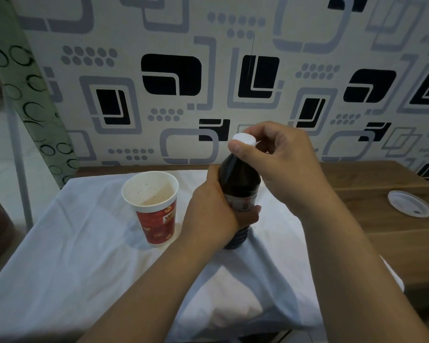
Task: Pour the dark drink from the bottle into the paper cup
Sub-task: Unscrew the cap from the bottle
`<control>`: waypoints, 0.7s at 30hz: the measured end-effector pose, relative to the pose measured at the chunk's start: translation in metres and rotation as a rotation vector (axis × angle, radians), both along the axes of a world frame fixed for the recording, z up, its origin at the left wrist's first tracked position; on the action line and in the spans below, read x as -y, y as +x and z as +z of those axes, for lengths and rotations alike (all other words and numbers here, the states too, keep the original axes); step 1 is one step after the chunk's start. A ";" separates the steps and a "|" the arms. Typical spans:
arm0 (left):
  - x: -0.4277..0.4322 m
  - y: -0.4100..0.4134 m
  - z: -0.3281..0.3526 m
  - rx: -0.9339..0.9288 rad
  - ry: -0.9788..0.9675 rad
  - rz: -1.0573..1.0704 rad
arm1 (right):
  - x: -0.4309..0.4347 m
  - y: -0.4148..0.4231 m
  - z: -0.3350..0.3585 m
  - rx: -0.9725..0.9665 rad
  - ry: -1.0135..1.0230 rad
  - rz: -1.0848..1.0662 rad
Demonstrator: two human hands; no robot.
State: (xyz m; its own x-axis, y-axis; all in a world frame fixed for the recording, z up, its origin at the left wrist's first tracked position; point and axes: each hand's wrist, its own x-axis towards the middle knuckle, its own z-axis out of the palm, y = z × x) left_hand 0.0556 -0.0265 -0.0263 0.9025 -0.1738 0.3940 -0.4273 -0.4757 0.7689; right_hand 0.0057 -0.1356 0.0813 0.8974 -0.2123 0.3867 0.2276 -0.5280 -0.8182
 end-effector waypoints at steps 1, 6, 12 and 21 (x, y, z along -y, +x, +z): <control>0.000 0.000 0.000 0.006 -0.004 0.007 | 0.001 0.000 0.000 -0.003 0.016 0.012; 0.003 0.000 -0.001 -0.009 0.020 0.011 | -0.003 0.001 -0.005 0.045 0.115 -0.006; 0.002 0.000 -0.003 -0.016 0.021 0.005 | 0.001 0.005 -0.010 0.121 0.214 0.026; -0.004 -0.004 0.000 -0.029 -0.003 -0.063 | 0.014 0.003 -0.009 0.072 0.354 0.228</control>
State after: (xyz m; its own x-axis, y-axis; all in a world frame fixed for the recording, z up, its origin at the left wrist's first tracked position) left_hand 0.0516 -0.0221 -0.0259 0.9009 -0.2292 0.3686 -0.4338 -0.4462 0.7828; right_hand 0.0086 -0.1500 0.0720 0.9101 -0.1423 0.3891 0.3692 -0.1473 -0.9176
